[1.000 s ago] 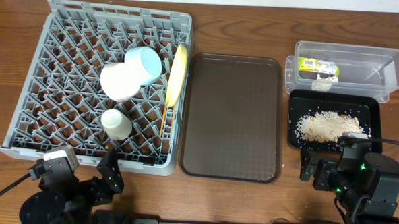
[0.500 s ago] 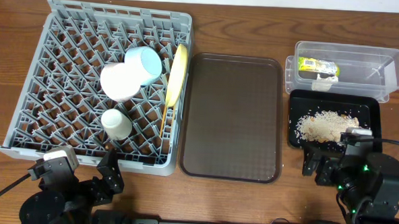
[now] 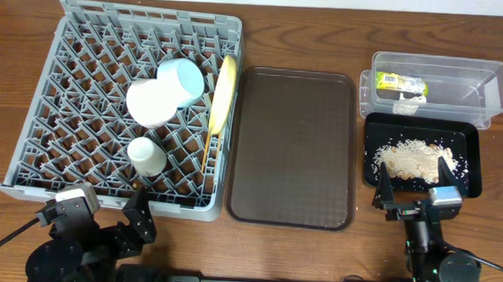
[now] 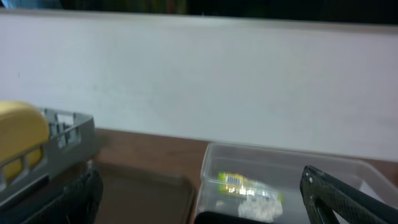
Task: Sort waste into correct bins and load items into the dishwasher
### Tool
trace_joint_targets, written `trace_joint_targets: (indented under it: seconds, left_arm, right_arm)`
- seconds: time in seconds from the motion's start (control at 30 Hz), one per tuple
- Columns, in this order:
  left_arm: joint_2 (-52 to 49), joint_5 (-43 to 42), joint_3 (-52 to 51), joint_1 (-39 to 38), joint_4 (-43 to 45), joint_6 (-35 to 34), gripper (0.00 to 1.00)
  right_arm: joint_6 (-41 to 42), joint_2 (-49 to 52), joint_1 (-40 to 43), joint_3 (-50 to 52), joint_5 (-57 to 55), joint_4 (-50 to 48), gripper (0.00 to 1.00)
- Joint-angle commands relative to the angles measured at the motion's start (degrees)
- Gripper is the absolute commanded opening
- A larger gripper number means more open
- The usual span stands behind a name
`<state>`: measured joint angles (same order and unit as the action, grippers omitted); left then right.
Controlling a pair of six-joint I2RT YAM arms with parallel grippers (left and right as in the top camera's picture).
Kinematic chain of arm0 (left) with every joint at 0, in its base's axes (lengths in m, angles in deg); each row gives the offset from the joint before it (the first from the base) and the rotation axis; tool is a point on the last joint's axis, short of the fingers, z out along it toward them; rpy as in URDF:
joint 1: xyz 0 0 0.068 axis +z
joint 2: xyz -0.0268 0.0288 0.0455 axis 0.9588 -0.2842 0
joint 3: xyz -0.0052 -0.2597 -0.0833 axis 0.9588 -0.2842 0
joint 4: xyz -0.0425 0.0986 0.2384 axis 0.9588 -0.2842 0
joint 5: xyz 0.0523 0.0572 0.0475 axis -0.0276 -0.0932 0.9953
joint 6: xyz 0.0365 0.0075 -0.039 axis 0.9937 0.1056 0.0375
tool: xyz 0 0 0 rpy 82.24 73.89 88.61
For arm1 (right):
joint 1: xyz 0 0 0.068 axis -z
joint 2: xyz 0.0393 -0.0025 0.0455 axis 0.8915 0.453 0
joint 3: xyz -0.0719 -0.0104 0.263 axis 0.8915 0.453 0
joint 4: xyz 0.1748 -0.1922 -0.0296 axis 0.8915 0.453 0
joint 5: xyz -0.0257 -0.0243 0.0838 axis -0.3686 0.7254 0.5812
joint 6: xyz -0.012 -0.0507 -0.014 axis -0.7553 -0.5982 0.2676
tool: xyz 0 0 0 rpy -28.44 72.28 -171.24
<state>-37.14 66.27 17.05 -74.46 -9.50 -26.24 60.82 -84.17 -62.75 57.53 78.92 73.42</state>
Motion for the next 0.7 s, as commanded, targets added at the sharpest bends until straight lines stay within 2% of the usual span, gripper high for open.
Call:
trace_joint_targets:
  seconds: [0.0, 0.03, 0.3, 0.67]
  left_arm:
    - [0.1, 0.7, -0.2, -0.1, 0.1, -0.3, 0.93]
    - [0.1, 0.7, -0.2, -0.1, 0.1, -0.3, 0.93]
    - [0.1, 0.7, -0.2, -0.1, 0.1, -0.3, 0.93]
    - [0.1, 0.7, -0.2, -0.1, 0.1, -0.3, 0.94]
  right_arm:
    - [-0.7, -0.5, -0.8, 5.6, -0.7, -6.7, 0.99]
    - [-0.6, -0.5, -0.7, 6.8, -0.7, -7.6, 0.99]
    - [-0.6, -0.5, -0.7, 6.6, -0.6, 5.3, 0.99]
    - [-0.6, -0.4, -0.7, 6.6, -0.6, 5.2, 0.99]
